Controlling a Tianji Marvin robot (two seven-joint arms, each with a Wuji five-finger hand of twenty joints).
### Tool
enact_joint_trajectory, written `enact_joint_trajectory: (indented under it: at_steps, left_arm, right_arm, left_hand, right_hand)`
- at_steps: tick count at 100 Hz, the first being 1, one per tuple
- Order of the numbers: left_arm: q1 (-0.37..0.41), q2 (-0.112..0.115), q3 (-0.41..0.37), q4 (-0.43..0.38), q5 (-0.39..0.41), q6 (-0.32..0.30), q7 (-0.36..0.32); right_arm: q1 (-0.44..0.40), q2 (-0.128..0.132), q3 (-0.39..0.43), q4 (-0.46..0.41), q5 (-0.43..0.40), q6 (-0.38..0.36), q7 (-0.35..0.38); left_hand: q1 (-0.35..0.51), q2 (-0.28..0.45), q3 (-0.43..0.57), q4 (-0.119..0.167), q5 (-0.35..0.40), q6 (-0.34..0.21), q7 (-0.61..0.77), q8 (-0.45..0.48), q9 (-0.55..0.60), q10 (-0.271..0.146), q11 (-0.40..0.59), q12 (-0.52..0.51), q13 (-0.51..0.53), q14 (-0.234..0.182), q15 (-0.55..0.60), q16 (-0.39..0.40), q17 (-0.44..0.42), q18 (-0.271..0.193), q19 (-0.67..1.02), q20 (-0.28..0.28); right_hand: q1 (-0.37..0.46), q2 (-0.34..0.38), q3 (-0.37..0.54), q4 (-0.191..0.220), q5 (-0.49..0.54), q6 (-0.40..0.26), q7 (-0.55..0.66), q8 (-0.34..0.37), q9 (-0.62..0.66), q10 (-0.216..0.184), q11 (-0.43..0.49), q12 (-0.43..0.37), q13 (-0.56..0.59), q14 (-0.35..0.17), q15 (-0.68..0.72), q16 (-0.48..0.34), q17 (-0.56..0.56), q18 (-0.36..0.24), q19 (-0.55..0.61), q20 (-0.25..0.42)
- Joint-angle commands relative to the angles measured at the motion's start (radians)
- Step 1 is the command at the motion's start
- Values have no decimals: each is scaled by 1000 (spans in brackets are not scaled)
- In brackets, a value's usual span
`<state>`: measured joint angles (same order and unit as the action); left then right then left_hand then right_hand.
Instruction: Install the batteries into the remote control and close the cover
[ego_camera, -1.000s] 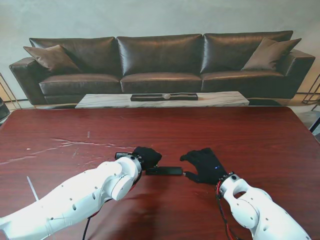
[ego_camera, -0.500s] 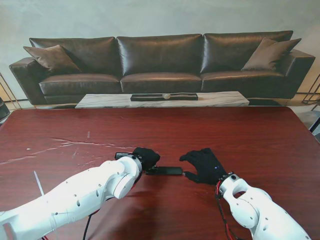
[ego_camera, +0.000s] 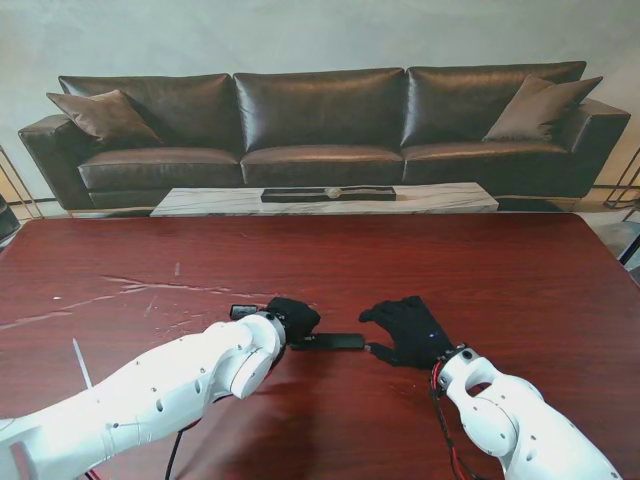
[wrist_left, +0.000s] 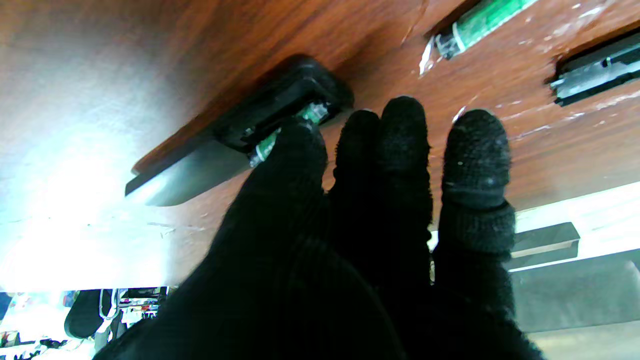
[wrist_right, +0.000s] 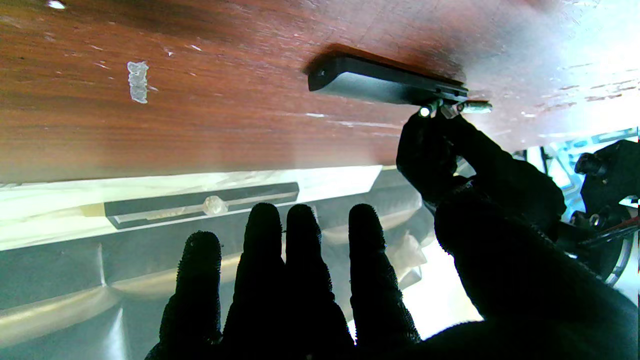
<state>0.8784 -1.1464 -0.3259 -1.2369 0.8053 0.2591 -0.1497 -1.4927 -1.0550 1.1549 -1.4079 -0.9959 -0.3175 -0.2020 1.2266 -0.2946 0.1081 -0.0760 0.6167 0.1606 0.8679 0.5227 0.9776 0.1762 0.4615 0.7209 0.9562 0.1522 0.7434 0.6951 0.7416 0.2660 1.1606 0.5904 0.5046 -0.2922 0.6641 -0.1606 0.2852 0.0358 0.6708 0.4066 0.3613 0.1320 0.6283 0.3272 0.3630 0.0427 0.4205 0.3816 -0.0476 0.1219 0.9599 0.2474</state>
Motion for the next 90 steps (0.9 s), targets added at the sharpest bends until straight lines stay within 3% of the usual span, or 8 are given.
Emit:
enact_joint_trajectory:
  at_steps: [1,56,67,90]
  left_arm:
    - [-4,2,5,-5,-4,9,-9]
    - [2,-3,1,6,1,12,12]
    - [10,-3,-8,4,6,6,26]
    - [27,12,-34,-27,28,-10,18]
  right_arm:
    - [-5,-4,-5,-2,-1,-2,4]
    - [-3,-4,-9,-3,4,2,11]
    - [-2,-4,-11,-4,3,4,14]
    - [6,0,-20,-7,-7,16,34]
  left_hand:
    - [47,20,-13,50,-21,-7,-14,12,-18,27,31,22,-44,-18,-6,5,-10,29,10,25]
    - [17,52,-72,56,-119,49,-126,52,-198,65,24,7,-159,12,-44,6,-91,11,9,44]
    - [3,69,-77,58,-131,71,-221,77,-268,77,38,-111,-202,28,-69,4,-118,6,1,54]
    - [-33,113,-83,59,-142,97,-350,60,-342,92,-22,-178,-264,53,-133,-28,-176,18,-24,60]
  right_hand:
    - [18,17,-14,15,-11,14,-5,9,-23,6,-5,-7,-1,2,-10,-5,-1,0,-22,-24]
    - [17,21,-20,16,-11,13,-5,9,-23,5,-5,-7,-2,1,-11,-4,-2,-1,-25,-25]
    - [16,18,-22,16,-12,13,-6,9,-24,5,-6,-8,-3,0,-12,-5,-2,-2,-26,-26]
    - [17,-2,-9,16,-8,9,-4,10,-22,3,-4,-7,0,0,-11,-4,-3,2,-30,-28]
